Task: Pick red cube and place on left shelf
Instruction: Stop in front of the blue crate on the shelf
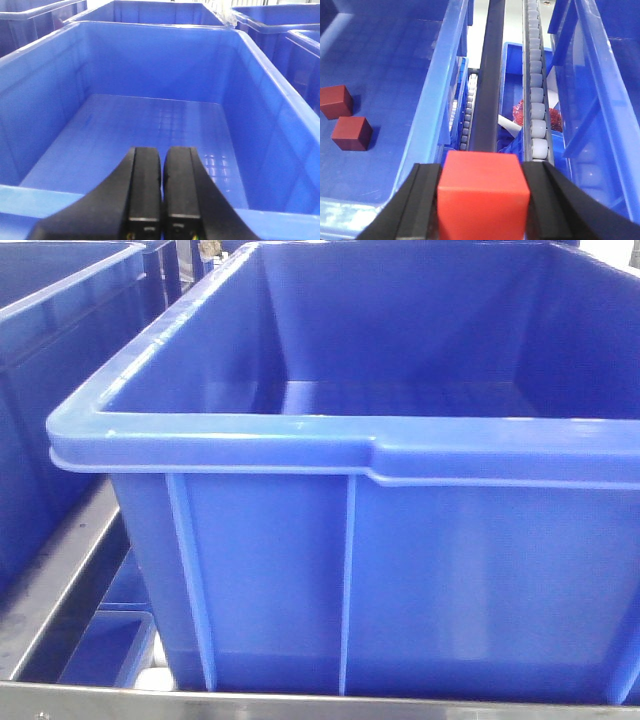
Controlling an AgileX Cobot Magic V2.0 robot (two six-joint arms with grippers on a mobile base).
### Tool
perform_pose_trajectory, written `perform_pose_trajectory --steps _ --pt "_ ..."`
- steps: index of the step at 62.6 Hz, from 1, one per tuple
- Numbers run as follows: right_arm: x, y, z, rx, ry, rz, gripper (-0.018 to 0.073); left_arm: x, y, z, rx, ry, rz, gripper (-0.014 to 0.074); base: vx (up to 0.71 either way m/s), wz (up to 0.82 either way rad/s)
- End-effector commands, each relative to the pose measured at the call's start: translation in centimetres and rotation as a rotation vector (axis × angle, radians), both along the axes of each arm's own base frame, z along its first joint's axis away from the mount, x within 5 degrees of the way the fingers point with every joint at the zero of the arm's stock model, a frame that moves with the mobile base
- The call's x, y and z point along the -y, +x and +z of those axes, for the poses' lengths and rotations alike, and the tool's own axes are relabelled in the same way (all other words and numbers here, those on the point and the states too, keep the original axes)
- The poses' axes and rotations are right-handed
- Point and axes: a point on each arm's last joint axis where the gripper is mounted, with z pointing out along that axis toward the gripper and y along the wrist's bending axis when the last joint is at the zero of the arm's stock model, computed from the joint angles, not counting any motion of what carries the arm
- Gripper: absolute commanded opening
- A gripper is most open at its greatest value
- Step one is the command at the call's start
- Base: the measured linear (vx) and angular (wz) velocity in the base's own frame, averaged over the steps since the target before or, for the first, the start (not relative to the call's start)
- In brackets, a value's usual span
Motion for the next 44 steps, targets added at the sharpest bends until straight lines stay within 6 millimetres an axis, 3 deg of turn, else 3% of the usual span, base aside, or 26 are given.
perform_pose_trajectory --steps 1,11,27,44 --pt "-0.1 0.2 1.5 0.103 -0.024 0.018 0.0120 -0.1 0.0 0.0 0.070 -0.013 0.010 0.0102 0.00 0.00" --pt "-0.1 0.1 2.4 0.153 -0.030 0.025 0.0120 -0.1 0.0 0.0 0.070 -0.013 0.010 0.0102 0.00 0.00" --pt "-0.2 0.4 6.6 0.197 -0.016 0.024 0.0078 -0.1 0.0 0.0 0.070 -0.013 0.010 0.0102 0.00 0.00" --pt "-3.8 5.0 12.6 0.086 -0.027 0.221 0.0052 -0.1 0.0 0.0 0.070 -0.013 0.010 0.0102 0.00 0.00"
